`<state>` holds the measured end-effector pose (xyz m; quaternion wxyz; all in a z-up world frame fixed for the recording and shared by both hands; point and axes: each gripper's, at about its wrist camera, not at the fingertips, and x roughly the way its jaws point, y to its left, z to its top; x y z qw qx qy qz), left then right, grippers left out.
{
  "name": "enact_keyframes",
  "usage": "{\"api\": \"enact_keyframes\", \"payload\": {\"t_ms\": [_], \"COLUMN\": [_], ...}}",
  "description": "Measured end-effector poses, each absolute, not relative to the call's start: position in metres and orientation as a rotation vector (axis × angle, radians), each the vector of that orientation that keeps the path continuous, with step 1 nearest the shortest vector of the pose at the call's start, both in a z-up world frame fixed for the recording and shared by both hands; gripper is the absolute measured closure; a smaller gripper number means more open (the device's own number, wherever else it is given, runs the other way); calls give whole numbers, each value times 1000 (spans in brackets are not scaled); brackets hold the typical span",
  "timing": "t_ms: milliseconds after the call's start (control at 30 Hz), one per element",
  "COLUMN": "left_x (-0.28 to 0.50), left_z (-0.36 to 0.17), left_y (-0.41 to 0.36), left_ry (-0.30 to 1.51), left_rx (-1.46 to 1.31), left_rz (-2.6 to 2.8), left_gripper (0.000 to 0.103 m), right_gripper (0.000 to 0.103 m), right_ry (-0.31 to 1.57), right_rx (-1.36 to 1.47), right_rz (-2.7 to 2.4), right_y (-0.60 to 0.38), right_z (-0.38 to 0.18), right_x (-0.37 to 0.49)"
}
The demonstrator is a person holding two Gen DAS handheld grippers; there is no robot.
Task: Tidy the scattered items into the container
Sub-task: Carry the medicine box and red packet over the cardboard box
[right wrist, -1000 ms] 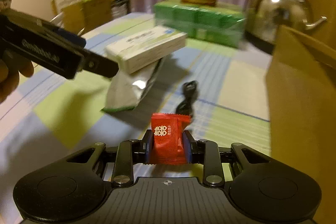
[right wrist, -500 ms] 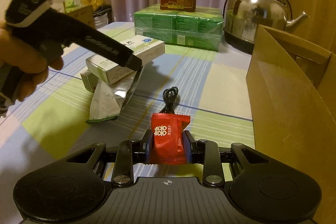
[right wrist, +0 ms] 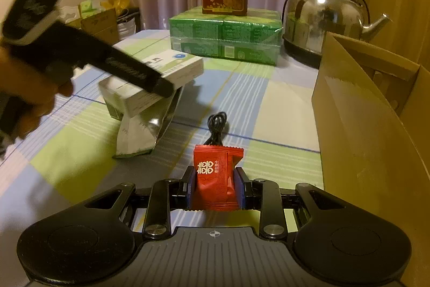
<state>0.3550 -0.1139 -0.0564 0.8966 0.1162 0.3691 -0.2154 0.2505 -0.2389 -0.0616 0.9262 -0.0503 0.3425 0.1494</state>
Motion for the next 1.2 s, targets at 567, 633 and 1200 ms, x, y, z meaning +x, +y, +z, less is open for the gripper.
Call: {"api": "enact_keyframes", "payload": {"t_ms": [567,633,1200], "left_x": [209,194,136], "left_z": [-48,-46,-51], "left_y": [-80,-80,-80], "left_ry": [826,831,905], "left_rx": [163,156,123], "left_rz": [-415,-415,-408], "left_gripper": [36,36,36], "right_gripper": [76,76,76], "right_ry": [767,774,783], "right_rx": [-71,-64,-51], "right_rz": [279,273,259], "right_y": [-248,-249,-258], "right_z": [-64,-64,-51], "right_x": [170,161,115]}}
